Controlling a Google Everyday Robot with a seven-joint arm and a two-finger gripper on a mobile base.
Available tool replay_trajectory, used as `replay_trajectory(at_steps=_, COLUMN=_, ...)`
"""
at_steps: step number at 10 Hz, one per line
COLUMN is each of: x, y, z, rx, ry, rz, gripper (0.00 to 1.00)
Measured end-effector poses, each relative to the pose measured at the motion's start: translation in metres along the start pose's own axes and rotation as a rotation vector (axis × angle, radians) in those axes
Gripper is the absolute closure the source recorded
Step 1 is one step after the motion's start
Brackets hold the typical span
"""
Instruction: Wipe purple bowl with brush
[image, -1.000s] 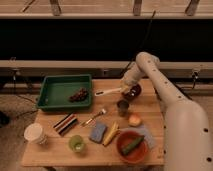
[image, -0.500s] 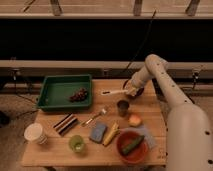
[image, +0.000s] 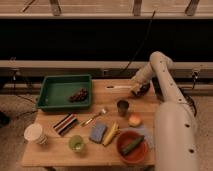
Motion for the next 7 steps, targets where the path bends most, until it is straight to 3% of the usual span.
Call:
replay_trajectory(at_steps=5, x=-0.015, y=-0.013, z=-0.007, rx=0.023, ry=-0.031, rz=-0.009, gripper=1.00)
replay_trajectory(at_steps=7, x=-0.025, y=-0.008, z=-0.009, rx=0.031, ry=-0.051, rz=-0.018, gripper=1.00)
